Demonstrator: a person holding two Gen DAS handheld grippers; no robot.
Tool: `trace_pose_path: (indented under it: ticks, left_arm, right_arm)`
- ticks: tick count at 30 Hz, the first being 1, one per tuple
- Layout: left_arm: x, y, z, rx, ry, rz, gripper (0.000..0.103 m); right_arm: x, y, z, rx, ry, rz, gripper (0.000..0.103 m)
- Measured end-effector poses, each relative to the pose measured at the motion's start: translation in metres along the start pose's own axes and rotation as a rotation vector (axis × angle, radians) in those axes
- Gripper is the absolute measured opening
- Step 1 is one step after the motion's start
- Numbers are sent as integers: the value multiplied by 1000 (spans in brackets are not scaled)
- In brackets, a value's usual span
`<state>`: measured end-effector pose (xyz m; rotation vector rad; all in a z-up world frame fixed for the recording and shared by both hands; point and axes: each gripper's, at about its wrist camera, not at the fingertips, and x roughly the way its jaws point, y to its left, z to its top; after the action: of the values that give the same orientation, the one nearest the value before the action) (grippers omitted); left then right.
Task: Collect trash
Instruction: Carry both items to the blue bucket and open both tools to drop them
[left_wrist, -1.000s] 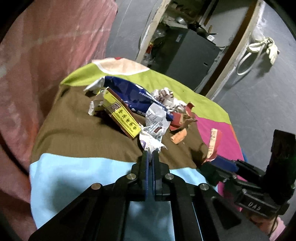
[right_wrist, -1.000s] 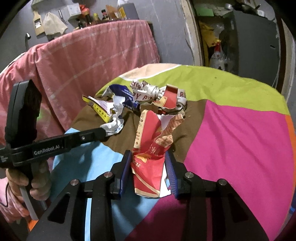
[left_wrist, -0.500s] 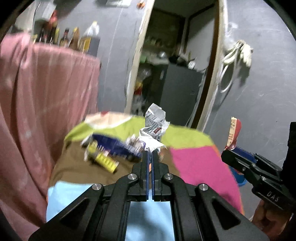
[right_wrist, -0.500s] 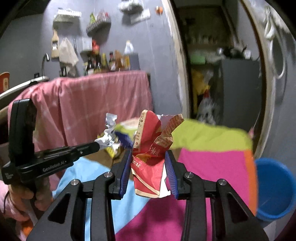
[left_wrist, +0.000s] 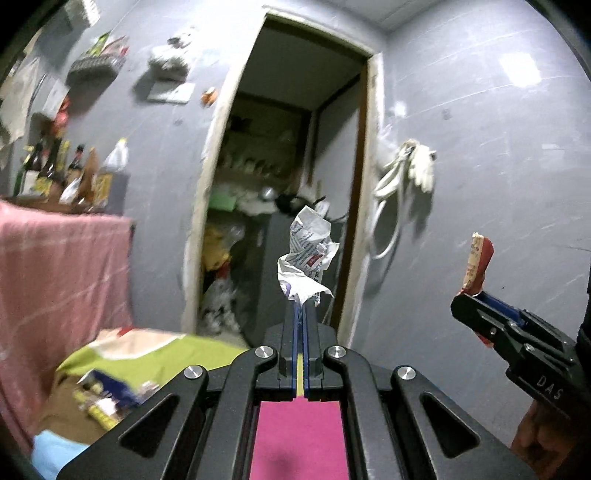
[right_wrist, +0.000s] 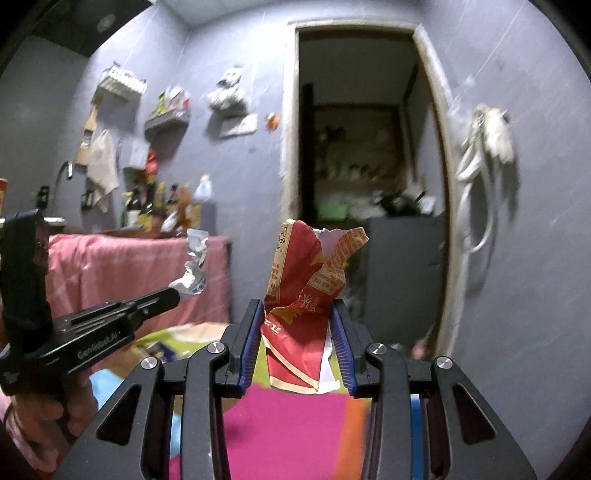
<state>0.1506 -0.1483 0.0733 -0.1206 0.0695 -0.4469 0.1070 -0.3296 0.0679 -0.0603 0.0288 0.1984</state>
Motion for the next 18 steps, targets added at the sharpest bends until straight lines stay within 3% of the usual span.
trace_pose_path:
  ticks: [8,15,18]
  left_arm:
    - [33,-62,3,2,-70,-69,0]
    - [70,-95,-13,16,-25,-91,0]
    - [93,-105,-25,17,45,-105,0]
  right_arm:
    - [-17,-57,5,-23,-82,-130,35]
    - [-17,-103,-14,-16,-54,-206,35]
    - [-9,-122,-31,12,-14,-223,35]
